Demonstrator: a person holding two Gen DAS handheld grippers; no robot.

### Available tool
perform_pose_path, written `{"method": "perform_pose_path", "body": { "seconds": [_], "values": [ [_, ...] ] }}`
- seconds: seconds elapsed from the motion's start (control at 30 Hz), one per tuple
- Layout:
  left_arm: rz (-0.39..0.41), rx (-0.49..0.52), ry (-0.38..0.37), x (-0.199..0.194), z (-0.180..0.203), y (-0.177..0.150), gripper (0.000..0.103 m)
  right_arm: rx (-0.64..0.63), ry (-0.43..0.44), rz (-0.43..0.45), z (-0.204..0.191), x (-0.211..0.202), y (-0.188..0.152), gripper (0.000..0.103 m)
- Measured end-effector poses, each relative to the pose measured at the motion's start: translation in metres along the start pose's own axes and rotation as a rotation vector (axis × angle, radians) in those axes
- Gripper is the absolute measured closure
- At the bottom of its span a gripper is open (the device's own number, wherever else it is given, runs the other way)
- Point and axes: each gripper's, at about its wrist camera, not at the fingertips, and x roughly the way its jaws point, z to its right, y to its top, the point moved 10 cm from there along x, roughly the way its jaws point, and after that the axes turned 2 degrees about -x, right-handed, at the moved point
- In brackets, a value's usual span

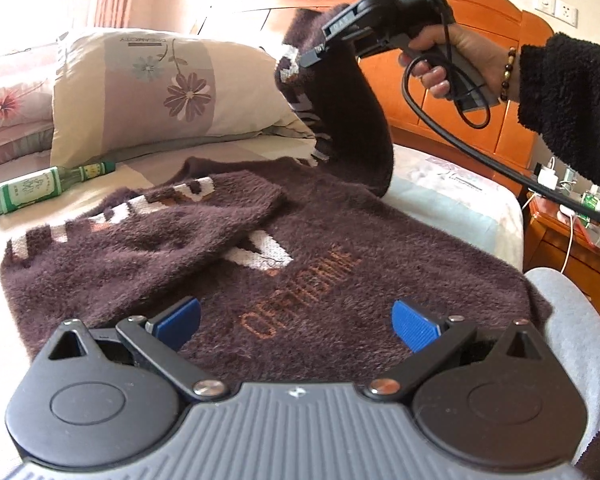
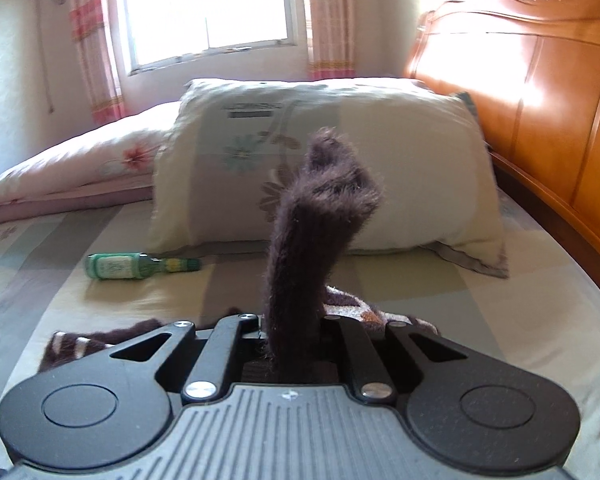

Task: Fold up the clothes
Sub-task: 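Carry the sleeve across the sweater front and open the right gripper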

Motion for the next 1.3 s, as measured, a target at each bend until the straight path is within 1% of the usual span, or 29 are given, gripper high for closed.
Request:
{"method": "perform_pose_path", "body": {
  "seconds": [0.2,0.47,0.7,0.8,0.93,1.1,1.2,1.27,1.3],
  "values": [
    [-0.001,-0.017,0.009,-0.001,-0.008,0.000,0.001,-0.079,0.048,-0.002,-0.038,0.003,0.005,0.091],
    [-0.015,-0.038,0.024,0.000,-0.019,-0.005,0.001,-0.197,0.090,-0.028,-0.085,0.020,-0.005,0.091],
    [-0.044,-0.038,0.046,0.004,-0.027,-0.015,0.001,-0.286,0.113,-0.063,-0.122,0.047,-0.028,0.090],
    [-0.057,-0.041,0.050,0.007,-0.029,-0.019,0.001,-0.326,0.099,-0.057,-0.135,0.060,-0.040,0.090],
    [-0.071,-0.046,0.054,0.011,-0.032,-0.022,0.001,-0.360,0.099,-0.048,-0.150,0.074,-0.051,0.090],
    [-0.085,-0.048,0.054,0.015,-0.033,-0.026,0.001,-0.413,0.092,-0.015,-0.166,0.085,-0.063,0.090],
    [-0.094,-0.043,0.053,0.017,-0.032,-0.029,0.001,-0.436,0.096,-0.024,-0.171,0.094,-0.074,0.090],
    [-0.101,-0.041,0.056,0.018,-0.033,-0.030,0.001,-0.443,0.103,-0.046,-0.172,0.100,-0.083,0.090],
    [-0.104,-0.042,0.059,0.019,-0.033,-0.031,0.001,-0.445,0.107,-0.055,-0.172,0.102,-0.088,0.087]
  ]
}}
